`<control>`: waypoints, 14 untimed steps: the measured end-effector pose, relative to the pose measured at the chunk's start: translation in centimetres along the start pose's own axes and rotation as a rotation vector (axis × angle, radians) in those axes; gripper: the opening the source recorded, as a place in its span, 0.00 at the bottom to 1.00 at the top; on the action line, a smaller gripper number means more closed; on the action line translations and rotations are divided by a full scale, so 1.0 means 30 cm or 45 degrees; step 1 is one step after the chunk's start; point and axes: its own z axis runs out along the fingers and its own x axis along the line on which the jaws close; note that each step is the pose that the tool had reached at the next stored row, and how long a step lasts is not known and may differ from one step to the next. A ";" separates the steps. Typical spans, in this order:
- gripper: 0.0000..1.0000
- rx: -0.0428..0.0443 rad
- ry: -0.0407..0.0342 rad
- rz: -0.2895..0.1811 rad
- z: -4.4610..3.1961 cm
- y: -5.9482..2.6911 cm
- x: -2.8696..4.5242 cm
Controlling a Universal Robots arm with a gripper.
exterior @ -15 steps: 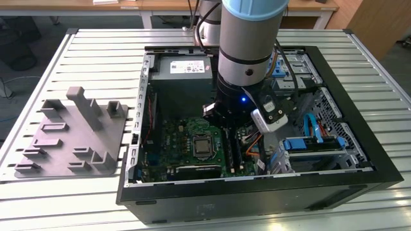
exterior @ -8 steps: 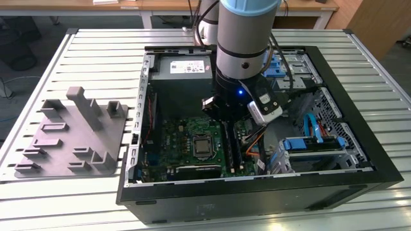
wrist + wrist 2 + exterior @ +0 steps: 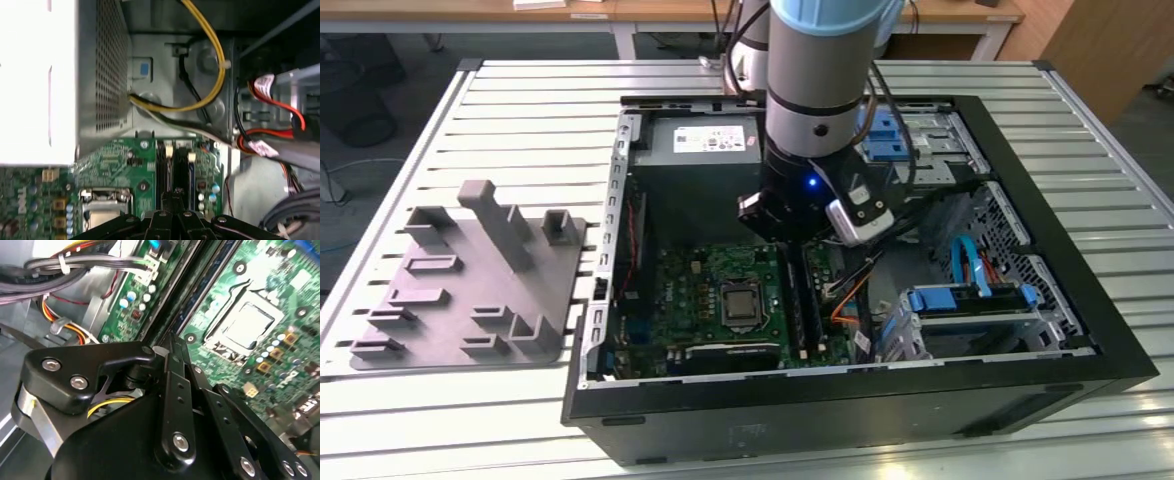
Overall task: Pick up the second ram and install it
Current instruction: 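Press down the second ram until it locks into place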
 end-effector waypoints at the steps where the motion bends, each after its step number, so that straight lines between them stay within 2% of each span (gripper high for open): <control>1: 0.10 -0.001 -0.0001 0.000 0.006 0.004 0.000; 5: 0.10 -0.003 0.0002 -0.002 0.024 0.012 0.001; 14: 0.10 -0.003 0.0003 -0.004 0.038 0.017 0.002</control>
